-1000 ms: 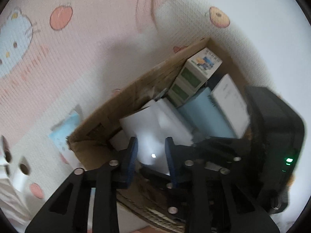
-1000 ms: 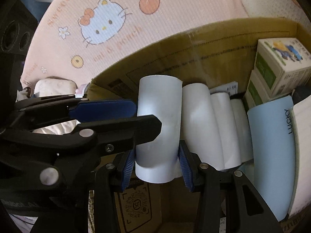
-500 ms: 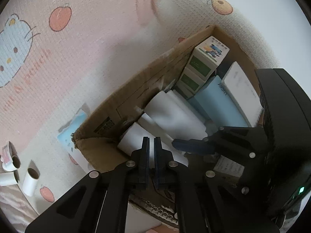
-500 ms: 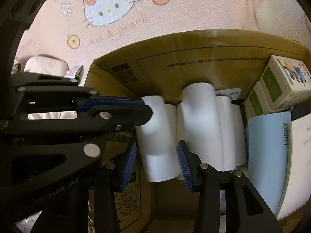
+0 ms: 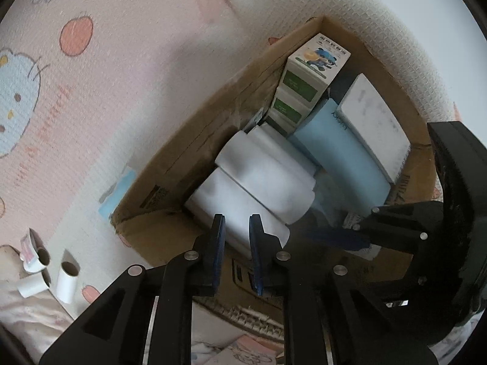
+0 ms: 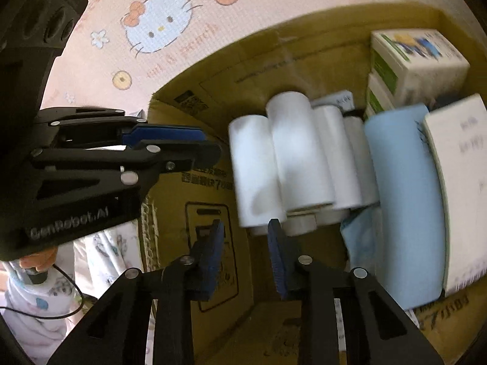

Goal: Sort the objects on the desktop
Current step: 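Lower the white tube beside the row of tubes and open both grippers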

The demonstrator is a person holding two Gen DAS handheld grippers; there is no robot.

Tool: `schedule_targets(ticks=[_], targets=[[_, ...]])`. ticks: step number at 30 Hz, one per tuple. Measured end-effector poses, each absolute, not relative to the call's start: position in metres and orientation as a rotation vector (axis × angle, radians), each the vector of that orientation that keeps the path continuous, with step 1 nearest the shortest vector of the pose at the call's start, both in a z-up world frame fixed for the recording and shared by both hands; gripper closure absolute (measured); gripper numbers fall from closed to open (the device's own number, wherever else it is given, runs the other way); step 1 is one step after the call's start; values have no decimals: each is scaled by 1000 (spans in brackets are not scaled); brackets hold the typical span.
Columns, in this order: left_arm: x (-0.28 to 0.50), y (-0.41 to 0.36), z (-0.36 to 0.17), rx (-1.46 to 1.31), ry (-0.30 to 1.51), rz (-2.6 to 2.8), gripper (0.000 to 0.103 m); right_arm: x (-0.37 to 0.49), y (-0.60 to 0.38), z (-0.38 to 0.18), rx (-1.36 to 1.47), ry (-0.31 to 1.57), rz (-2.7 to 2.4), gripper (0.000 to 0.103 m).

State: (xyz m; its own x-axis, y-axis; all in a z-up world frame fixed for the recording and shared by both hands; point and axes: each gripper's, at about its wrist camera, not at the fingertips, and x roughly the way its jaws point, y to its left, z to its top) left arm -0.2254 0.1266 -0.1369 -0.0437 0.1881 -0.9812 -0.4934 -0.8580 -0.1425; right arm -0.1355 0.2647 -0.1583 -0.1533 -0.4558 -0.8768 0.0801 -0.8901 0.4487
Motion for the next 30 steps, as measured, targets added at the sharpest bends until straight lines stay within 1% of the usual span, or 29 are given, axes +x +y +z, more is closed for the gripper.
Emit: schedule_targets(ticks=[4,8,14,18,21,24,25,29,30], targets=[[-221,137,-143,-1791,350,1929,90,-139,269,-170,1859,-427,-2087,79],[-223,145,-156,-1816,391,1906,90,-146,268,-183,1926,-438,-2042,79],[-231,143,-167,-1853,339,1902,90,-159,267,-194,1946,-452,-2017,79],[-233,140,-168,-1848,335,1906,90,-166,269,-198,1938,-470,-2005,79],[-230,137,-165,-1806,323,1924,90,-167,272,-199,1951,-443,-2006,79],[-224,137,-154,-1720,348,1989,90,-165,275,-193,1932,-398,-2050,79],[-221,137,-149,-1688,357,2009,88,-163,275,-189,1919,-387,-2067,79],[-202,133,-124,-1524,373,2127,68,-157,276,-169,1869,-311,-2175,79],[-196,131,-119,-1482,373,2154,67,-155,275,-164,1862,-281,-2209,79]])
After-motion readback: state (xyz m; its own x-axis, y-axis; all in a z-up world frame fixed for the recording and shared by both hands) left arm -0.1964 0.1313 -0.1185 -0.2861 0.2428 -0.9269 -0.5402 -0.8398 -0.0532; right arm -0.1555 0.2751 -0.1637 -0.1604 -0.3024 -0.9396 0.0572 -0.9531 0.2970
